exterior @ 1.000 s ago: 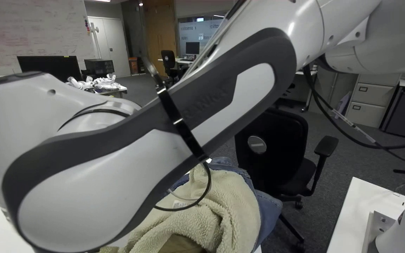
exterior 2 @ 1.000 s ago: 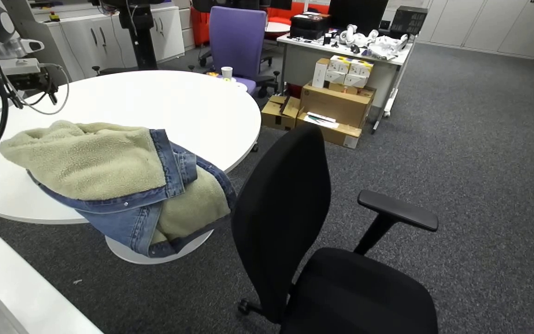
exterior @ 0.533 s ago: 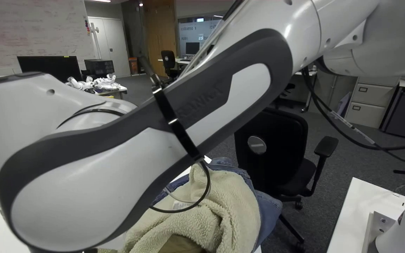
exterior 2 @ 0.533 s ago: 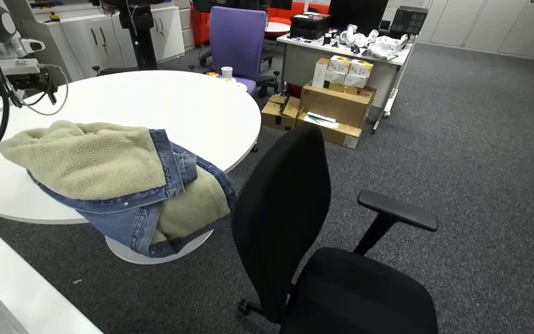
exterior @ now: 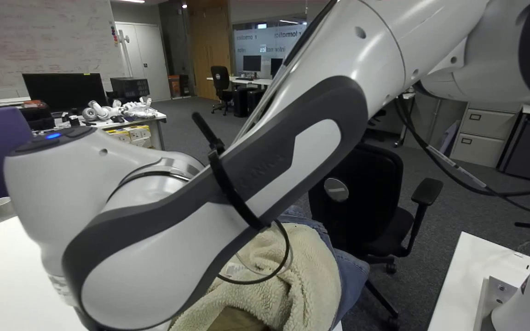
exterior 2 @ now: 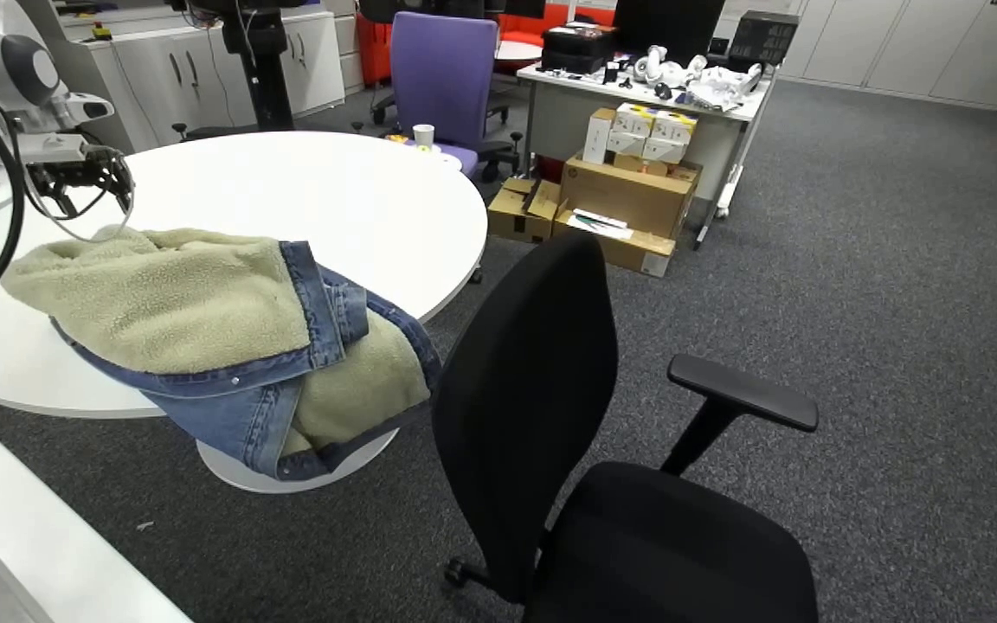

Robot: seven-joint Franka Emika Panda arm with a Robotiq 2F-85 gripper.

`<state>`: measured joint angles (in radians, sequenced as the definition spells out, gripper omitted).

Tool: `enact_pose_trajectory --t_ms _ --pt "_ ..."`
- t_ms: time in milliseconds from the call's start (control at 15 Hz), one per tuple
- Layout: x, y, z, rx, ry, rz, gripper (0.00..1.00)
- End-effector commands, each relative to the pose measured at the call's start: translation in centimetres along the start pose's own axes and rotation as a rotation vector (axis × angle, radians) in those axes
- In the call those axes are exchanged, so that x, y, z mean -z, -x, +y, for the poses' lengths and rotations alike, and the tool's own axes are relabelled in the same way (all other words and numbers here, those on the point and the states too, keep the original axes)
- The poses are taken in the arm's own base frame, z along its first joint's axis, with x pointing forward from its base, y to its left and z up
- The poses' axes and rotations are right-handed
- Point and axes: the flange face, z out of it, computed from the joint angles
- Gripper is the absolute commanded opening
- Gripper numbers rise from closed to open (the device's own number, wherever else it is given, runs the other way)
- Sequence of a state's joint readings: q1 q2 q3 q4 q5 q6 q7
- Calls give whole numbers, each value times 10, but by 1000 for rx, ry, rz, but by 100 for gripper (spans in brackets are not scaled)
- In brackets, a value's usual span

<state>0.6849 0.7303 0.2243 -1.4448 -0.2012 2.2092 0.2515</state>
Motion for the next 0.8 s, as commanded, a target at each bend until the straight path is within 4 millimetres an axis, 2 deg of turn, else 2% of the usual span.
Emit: enact_pose_trajectory --t_ms 0,333,733 --pt "-13 12 2 -147 25 2 100" --pt "-31 21 -2 -260 -6 2 100" --pt "-21 12 17 -485 -161 236 100"
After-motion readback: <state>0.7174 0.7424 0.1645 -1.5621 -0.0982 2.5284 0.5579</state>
